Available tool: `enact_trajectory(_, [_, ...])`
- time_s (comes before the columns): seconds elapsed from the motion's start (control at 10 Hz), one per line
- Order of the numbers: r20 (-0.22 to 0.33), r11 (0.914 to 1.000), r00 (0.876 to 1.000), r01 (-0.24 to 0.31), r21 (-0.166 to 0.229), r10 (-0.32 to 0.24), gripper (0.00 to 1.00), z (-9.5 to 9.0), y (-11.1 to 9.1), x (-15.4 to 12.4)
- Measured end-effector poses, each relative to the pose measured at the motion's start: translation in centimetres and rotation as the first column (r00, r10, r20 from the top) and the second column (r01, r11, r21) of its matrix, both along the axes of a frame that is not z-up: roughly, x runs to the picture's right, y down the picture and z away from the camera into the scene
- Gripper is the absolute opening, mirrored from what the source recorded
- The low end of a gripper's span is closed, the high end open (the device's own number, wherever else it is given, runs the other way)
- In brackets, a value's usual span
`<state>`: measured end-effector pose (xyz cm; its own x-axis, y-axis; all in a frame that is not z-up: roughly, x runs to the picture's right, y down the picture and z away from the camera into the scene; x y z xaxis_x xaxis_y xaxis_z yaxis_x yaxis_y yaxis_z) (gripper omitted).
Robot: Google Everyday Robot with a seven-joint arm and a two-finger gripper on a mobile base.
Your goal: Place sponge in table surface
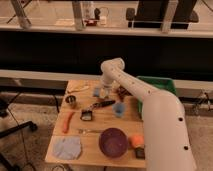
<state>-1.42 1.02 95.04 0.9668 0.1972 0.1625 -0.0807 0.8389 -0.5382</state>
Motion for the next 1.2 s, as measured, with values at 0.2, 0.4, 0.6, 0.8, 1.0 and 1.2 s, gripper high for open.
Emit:
enact_trajectory(0.2, [0.008, 0.9999, 1.0, 0.011, 0.004, -0.011, 0.35, 0.5, 0.4, -0.8])
enact_trajectory(0.4, [0.029, 0.9999, 0.999, 0.013, 0.011, -0.013, 0.56, 0.7, 0.4, -1.7])
enact_trajectory(0.6, [0.047, 0.9998, 0.999, 0.01, 0.015, -0.011, 0.76, 1.0, 0.2, -2.5])
enact_trajectory(0.8, [0.059, 0.9998, 0.998, 0.01, 0.019, -0.011, 0.8, 1.4, 0.2, -3.0])
enact_trajectory(1.0, [0.063, 0.9997, 0.998, 0.01, 0.021, -0.012, 0.8, 1.5, 0.2, -3.3])
enact_trajectory(1.2, [0.066, 0.9997, 0.998, 0.01, 0.023, -0.012, 0.8, 1.6, 0.2, -3.4])
